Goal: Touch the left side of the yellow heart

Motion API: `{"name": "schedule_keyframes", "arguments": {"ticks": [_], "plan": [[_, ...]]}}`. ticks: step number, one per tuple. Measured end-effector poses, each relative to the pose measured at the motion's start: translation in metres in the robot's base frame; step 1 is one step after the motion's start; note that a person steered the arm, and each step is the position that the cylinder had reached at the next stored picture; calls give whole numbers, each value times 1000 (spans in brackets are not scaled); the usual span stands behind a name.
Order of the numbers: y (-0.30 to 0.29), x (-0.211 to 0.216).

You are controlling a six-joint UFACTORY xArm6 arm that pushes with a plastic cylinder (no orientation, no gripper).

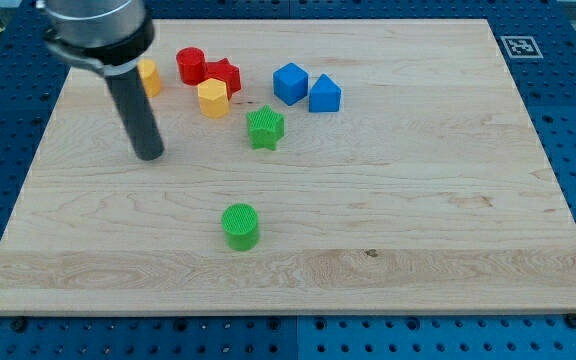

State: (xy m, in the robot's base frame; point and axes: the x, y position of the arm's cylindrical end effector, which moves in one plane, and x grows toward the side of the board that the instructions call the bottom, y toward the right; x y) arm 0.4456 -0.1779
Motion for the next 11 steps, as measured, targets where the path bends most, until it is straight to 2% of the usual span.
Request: {"name": "schedule_keyframes", "arguments": {"ticks": [1,2,3,5,7,10,11], "plan": [[-39,-5],[-60,-30],[-60,-58],[-4,-70],[18,-90],[-17,-48],[-35,-54]]}}
